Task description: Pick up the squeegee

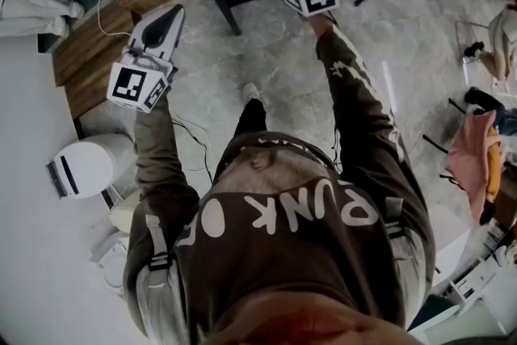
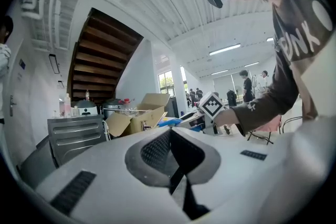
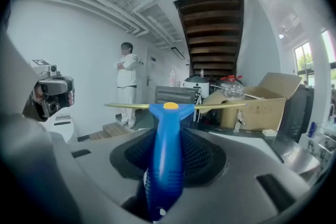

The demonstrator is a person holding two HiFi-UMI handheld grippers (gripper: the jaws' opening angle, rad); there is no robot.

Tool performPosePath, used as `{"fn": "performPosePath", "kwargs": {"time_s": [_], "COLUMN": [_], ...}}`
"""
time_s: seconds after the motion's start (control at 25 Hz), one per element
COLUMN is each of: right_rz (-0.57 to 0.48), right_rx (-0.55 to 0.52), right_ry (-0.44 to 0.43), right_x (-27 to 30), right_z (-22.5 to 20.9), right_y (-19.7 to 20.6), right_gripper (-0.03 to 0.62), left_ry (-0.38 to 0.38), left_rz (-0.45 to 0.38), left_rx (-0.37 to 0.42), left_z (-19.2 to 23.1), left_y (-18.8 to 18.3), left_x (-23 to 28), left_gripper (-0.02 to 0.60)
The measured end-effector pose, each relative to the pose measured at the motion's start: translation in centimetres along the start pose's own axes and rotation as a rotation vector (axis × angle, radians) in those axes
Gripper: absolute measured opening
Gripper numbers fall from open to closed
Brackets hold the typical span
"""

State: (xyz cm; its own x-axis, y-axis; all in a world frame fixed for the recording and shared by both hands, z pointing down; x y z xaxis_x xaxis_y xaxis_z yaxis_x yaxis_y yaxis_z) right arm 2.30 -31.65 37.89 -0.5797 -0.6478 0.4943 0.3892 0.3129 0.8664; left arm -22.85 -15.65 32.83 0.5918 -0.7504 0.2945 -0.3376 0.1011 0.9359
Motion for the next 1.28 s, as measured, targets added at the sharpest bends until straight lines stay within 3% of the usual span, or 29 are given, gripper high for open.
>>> {"fn": "performPosePath", "kwargs": {"time_s": [0.36, 0.84, 1.28], "right_rz": [-0.108, -0.209, -0.274], "right_rx": [-0.043, -0.067, -0.100], "right_ry": [-0.009, -0.049, -0.075], "right_x": [-11.9, -25.2, -32.3], "right_z": [3.1, 7.0, 9.8], "right_y": [1.8, 7.0, 8.2], "right_gripper": [0.143, 0.143, 0.143], "left_ry": [-0.035, -0.088, -0.107], "left_rz": [-0.016, -0.012, 0.001], "left_rx": [0.032, 0.040, 0.042], "left_z": [-7.6, -19.1, -23.4], "left_y": [-2.2, -3.6, -4.6], "left_x": [-4.0, -9.6, -12.9], "left_gripper": [0.002, 0.002, 0.002]}}
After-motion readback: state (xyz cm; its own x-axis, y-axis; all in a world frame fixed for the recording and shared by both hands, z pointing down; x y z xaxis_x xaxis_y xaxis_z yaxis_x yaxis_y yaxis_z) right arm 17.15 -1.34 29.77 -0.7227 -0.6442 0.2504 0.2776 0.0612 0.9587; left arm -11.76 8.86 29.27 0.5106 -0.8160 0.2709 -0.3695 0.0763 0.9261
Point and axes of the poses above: the fingertips, and each gripper's own axes: x forward along the fingers, z to its left, y out of its underside, the point moved 8 cm from there along -x, backward along the fingers, and after that the axes turned 13 degrees about z, right-handed, at the moved point
